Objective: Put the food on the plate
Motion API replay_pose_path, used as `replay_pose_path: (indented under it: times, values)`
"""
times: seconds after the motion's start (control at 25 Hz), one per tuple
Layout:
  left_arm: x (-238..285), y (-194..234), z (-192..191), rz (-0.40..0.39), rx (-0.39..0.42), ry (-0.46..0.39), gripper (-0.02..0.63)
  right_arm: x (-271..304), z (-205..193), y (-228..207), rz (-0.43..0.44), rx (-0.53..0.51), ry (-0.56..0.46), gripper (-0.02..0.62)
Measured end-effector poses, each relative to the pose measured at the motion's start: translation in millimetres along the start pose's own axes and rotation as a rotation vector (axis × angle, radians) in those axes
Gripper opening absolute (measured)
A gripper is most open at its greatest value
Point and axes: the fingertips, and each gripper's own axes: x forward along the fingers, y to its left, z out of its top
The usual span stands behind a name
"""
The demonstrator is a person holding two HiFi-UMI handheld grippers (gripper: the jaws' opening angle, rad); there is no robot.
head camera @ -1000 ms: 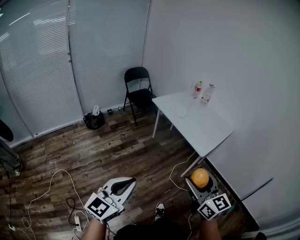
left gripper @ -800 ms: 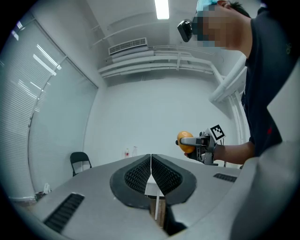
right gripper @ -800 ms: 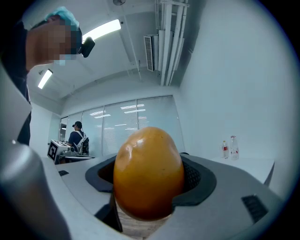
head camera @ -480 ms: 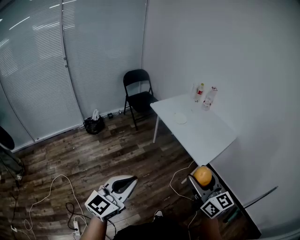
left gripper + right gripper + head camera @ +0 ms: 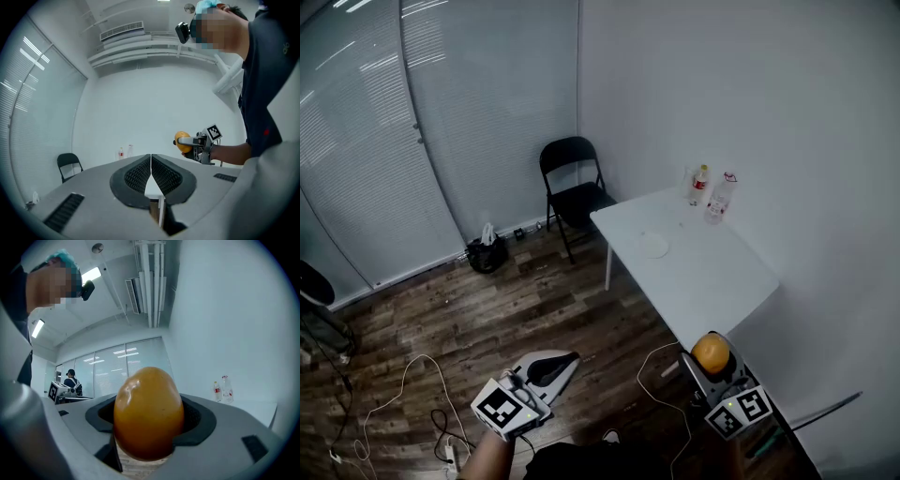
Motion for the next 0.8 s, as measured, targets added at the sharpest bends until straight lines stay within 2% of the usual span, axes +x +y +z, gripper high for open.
replay_pose_path:
  times: [0.2, 0.44, 0.6, 0.8]
  values:
    - [38.1, 12.5, -8.4, 0.018, -0.013, 0.012, 0.023, 16.1, -2.7, -41.1, 0.011, 0.019, 0.006, 0.341]
    - [67.8, 43.8, -19.2, 0.029, -0.016, 0.033, 0.023, 47.1, -16.7, -69.1, 0.001, 0.040, 0.044, 0.341]
    - [86.9, 84.6, -33.8, 0.016, -0.038, 0.039, 0.023, 82.6, -29.3, -83.7, -0.024, 0.032, 0.071, 0.341]
    - [118.4, 159.1, -35.6, -0.040, -0.010, 0.035, 0.023, 154.6, -34.6, -101.3, -0.082, 0.016, 0.078, 0.341]
